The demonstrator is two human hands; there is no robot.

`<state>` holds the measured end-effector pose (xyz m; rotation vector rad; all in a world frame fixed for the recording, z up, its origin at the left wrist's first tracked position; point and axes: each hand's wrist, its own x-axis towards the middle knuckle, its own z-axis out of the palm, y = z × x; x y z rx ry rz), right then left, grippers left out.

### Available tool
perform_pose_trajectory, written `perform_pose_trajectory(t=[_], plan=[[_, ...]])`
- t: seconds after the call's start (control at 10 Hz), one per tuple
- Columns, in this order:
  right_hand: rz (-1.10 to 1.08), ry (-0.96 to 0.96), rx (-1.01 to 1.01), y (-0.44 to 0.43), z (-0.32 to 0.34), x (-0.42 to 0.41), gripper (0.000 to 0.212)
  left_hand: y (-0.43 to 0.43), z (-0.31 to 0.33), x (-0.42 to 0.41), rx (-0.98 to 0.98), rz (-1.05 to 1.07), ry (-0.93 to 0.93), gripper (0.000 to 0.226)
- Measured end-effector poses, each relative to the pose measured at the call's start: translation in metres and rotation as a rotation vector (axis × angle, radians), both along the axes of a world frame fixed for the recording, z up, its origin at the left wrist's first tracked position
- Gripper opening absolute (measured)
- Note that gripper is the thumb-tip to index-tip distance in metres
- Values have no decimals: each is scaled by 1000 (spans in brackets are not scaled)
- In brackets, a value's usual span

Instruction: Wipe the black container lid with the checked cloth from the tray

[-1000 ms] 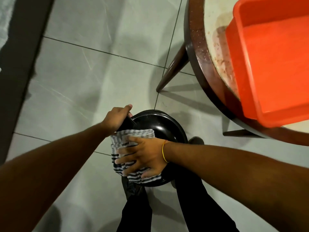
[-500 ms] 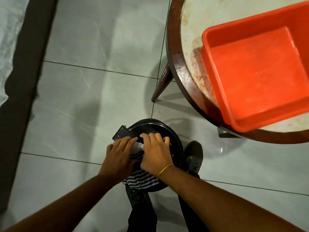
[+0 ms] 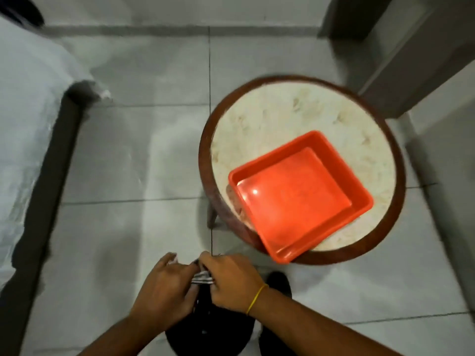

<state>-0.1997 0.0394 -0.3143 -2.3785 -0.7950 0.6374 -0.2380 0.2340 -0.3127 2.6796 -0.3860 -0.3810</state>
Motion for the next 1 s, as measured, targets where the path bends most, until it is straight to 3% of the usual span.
perform_pose_trajectory(t=[0.2, 0.3, 0.4, 0.5, 0.6, 0.7, 0.9, 1.0], plan=[[-195, -281, 177, -61, 151, 93, 30, -49, 143, 96, 24, -3, -446, 34], [-195, -336, 214, -97, 170, 120, 33, -92, 168, 114, -31, 27, -491, 39], [-195, -361, 136, -140, 146, 124, 56, -137, 157, 112, -91, 3, -349, 37], [-172, -242, -113, -185, 98, 114, 67, -172, 122, 98, -4, -117, -82, 36], [-166, 22, -389, -211, 63, 88, 72, -189, 91, 76, 104, -183, 100, 33], [-321, 51, -345, -215, 63, 74, 69, -188, 86, 78, 92, -146, 131, 33], [-524, -86, -215, -217, 174, 71, 71, -176, 198, 133, 118, -66, -86, 67], [-497, -187, -318, -225, 179, 72, 79, -180, 220, 150, 138, -50, -307, 71]])
